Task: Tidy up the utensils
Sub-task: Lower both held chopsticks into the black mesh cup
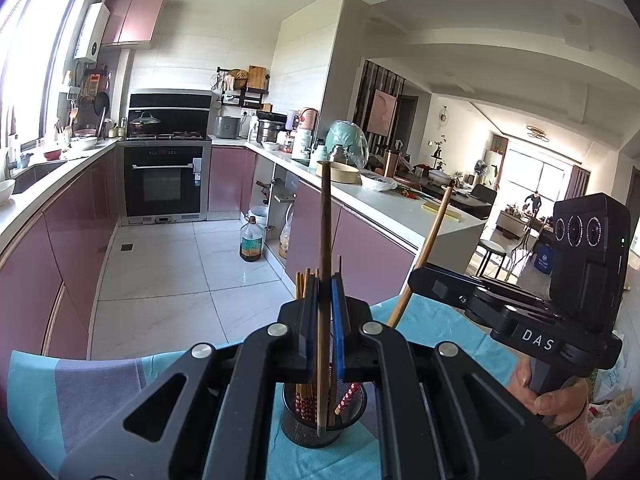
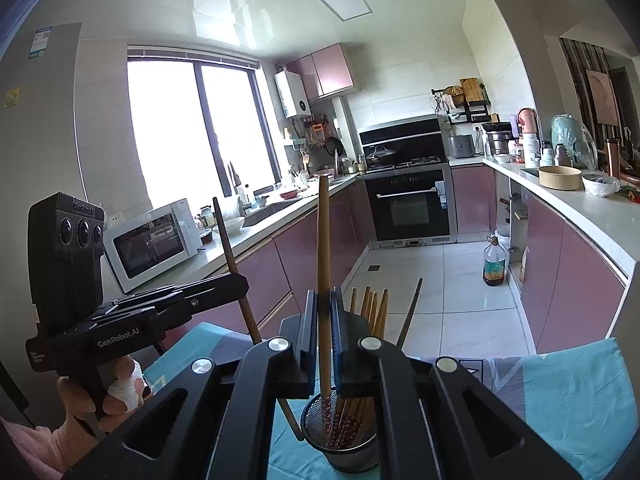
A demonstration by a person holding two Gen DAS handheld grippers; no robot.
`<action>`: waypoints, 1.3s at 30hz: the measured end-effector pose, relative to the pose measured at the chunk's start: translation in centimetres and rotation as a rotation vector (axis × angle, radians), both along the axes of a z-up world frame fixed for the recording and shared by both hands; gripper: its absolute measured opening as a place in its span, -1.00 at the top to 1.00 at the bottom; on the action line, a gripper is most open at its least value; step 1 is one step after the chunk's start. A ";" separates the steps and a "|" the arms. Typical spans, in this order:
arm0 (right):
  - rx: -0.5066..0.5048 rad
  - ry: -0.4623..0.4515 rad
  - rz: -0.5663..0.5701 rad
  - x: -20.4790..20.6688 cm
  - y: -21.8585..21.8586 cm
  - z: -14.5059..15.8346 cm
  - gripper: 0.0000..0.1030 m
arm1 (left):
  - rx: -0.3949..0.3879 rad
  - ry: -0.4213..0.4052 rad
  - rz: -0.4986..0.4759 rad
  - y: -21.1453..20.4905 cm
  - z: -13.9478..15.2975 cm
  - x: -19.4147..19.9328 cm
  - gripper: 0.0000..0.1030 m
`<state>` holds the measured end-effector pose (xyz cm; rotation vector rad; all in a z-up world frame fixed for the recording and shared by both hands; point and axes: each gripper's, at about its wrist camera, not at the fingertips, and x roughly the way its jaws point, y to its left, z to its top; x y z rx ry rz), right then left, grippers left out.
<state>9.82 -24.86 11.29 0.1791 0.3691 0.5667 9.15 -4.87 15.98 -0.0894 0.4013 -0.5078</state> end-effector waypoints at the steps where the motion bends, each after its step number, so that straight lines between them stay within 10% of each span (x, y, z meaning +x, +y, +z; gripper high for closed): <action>1: -0.001 0.002 0.000 0.1 0.1 0.0 0.90 | 0.002 0.000 0.003 0.0 0.0 0.0 0.86; 26: -0.083 0.176 0.019 3.6 2.8 -5.1 0.90 | 0.092 0.149 0.005 -0.8 -4.2 3.5 0.86; 39: -0.068 0.229 -0.004 3.9 2.2 -6.4 0.86 | -0.008 0.136 -0.038 1.5 -2.5 3.8 0.86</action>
